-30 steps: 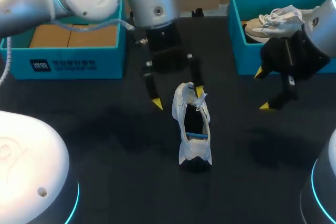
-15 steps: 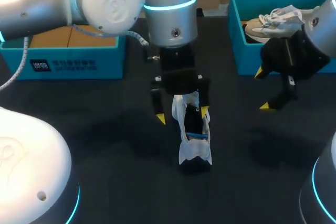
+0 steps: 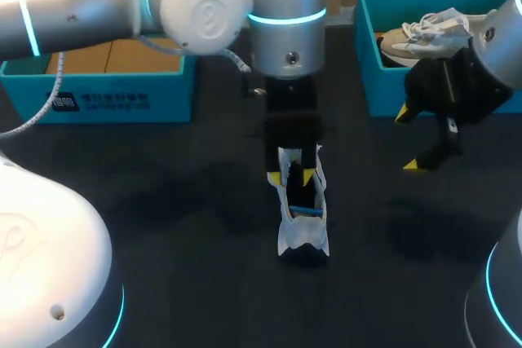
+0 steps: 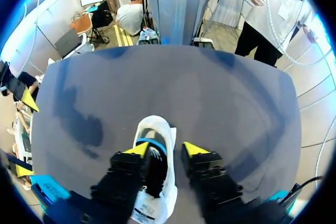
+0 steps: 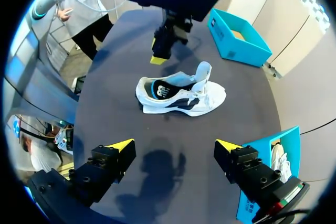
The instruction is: Take the shoe out of the shoebox, open the shoe tongue, remove and reinsert the insole, then place the shoe into the shoebox
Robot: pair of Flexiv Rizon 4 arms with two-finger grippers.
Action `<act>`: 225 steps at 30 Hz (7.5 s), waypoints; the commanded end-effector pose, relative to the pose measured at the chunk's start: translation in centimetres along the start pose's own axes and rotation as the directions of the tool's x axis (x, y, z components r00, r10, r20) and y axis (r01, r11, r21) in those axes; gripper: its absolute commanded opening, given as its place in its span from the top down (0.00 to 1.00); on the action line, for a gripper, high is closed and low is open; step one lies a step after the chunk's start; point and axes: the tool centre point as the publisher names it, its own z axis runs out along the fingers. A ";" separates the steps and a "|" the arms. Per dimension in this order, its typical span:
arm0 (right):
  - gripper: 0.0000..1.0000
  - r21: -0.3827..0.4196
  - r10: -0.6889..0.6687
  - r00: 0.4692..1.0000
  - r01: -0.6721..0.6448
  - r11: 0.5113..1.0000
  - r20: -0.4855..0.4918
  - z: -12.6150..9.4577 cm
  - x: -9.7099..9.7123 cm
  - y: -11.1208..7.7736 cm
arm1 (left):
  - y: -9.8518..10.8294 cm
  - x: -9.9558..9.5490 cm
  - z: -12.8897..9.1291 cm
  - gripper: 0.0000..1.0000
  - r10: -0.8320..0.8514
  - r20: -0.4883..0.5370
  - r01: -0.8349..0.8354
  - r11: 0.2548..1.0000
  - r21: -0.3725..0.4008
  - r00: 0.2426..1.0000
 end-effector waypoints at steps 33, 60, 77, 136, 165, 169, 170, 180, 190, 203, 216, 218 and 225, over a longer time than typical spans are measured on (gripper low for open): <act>0.00 0.003 0.001 1.000 -0.001 1.000 0.001 0.1 0.0 0.0 | 5.7 -1.9 8.2 1.00 -0.079 0.045 0.085 0.985 -0.151 0.996; 0.00 0.003 0.001 1.000 -0.001 1.000 0.001 0.1 0.0 0.0 | 4.8 -2.0 9.5 1.00 -0.106 0.027 0.109 0.985 -0.133 0.994; 0.00 0.003 0.001 1.000 -0.001 1.000 0.001 0.1 0.0 0.0 | 4.0 -2.7 14.6 1.00 -0.091 0.020 0.093 0.989 -0.117 0.996; 0.00 0.003 0.001 1.000 -0.001 1.000 0.001 0.1 0.0 0.0 | 6.5 -1.3 15.5 1.00 -0.102 0.085 0.118 0.971 -0.207 0.991; 0.00 0.003 0.001 1.000 -0.001 1.000 0.001 0.1 0.0 0.0 | 6.8 -1.4 12.0 1.00 -0.059 0.104 0.081 0.972 -0.221 0.993; 0.00 0.003 0.001 1.000 -0.001 1.000 0.001 0.1 0.0 0.0 | 7.2 -1.4 13.0 1.00 -0.065 0.083 0.082 0.972 -0.220 0.994; 0.00 0.003 0.001 1.000 -0.001 1.000 0.001 0.1 0.0 0.0 | 7.3 -1.4 13.2 1.00 -0.064 0.079 0.080 0.972 -0.219 0.995; 0.00 0.003 0.001 1.000 -0.001 1.000 0.001 0.1 0.0 0.0 | 7.1 -1.9 14.5 1.00 -0.065 0.063 0.077 0.972 -0.220 0.996; 0.00 0.003 0.001 1.000 -0.001 1.000 0.001 0.1 0.0 0.0 | 7.2 -2.3 13.6 1.00 -0.078 0.116 0.105 0.964 -0.245 0.990; 0.00 0.003 0.001 1.000 -0.001 1.000 0.001 0.1 0.0 0.0 | 6.4 -1.9 9.9 1.00 -0.007 0.126 0.042 0.960 -0.275 0.992; 0.00 0.003 0.001 1.000 -0.001 1.000 0.001 0.1 0.0 0.0 | 6.7 -1.7 6.3 1.00 0.079 0.104 -0.026 0.900 -0.436 0.991; 0.00 0.003 0.001 1.000 -0.001 1.000 0.001 0.1 0.0 0.0 | 6.8 -1.9 6.0 1.00 0.086 0.088 -0.037 0.888 -0.458 0.992; 0.00 0.003 0.001 1.000 -0.001 1.000 0.001 0.1 0.0 0.0 | 6.9 -2.2 5.2 0.53 0.091 0.067 -0.045 0.861 -0.507 0.994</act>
